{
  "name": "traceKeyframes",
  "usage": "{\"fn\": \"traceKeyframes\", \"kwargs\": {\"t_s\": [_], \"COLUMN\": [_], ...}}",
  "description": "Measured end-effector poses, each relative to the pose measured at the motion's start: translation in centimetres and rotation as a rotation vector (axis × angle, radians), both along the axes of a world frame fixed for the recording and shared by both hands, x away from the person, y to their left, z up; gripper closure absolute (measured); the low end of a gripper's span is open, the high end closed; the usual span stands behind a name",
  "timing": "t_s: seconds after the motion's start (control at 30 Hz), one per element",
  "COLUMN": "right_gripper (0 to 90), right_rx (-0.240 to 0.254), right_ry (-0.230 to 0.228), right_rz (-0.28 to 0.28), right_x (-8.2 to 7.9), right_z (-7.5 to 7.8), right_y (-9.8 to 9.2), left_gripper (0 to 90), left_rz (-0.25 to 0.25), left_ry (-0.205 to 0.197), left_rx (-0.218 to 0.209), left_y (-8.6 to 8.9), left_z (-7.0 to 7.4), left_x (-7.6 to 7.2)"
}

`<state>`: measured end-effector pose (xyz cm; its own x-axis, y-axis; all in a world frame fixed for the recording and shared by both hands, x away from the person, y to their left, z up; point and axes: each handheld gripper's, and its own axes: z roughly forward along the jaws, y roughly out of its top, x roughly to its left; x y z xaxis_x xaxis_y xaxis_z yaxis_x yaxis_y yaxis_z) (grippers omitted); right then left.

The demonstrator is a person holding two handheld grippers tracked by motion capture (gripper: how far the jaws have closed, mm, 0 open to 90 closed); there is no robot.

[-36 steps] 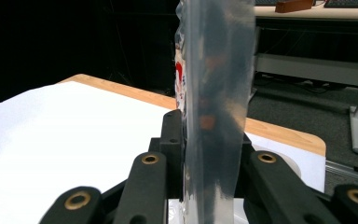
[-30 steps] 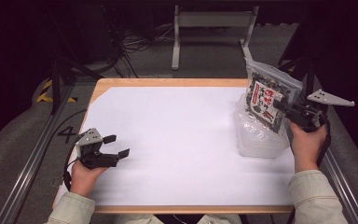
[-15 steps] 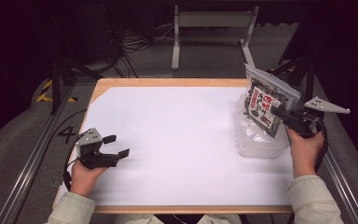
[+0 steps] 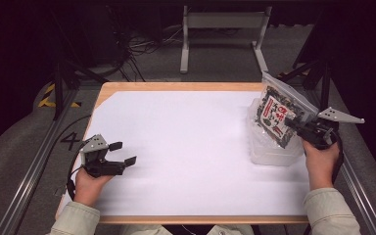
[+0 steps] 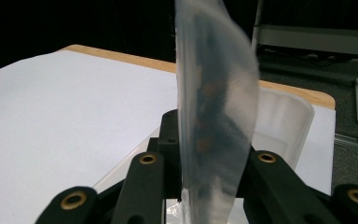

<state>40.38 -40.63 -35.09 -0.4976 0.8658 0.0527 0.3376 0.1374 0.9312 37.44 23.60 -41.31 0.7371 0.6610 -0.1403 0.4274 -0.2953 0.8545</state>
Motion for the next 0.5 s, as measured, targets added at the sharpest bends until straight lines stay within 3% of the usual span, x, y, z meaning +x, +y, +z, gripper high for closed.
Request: {"fn": "traceKeyframes", "kwargs": {"t_s": [0.23, 0.5], "right_gripper": [74.8, 74.6], "right_rx": [0.003, 0.027], "right_ry": [-0.01, 0.016], "right_rz": [0.005, -0.004], "right_x": [-0.07, 0.02], "right_z": [-0.2, -0.38], "right_y": [-0.01, -0.66], "left_gripper": [17.0, 17.0], "left_rz": [0.002, 0.0], "left_ry": [0.001, 0.006], "left_rx": [-0.007, -0.008], "left_y": [0.05, -0.05], "left_z": [0.01, 0.02], "left_x": [-0.01, -0.05]}}
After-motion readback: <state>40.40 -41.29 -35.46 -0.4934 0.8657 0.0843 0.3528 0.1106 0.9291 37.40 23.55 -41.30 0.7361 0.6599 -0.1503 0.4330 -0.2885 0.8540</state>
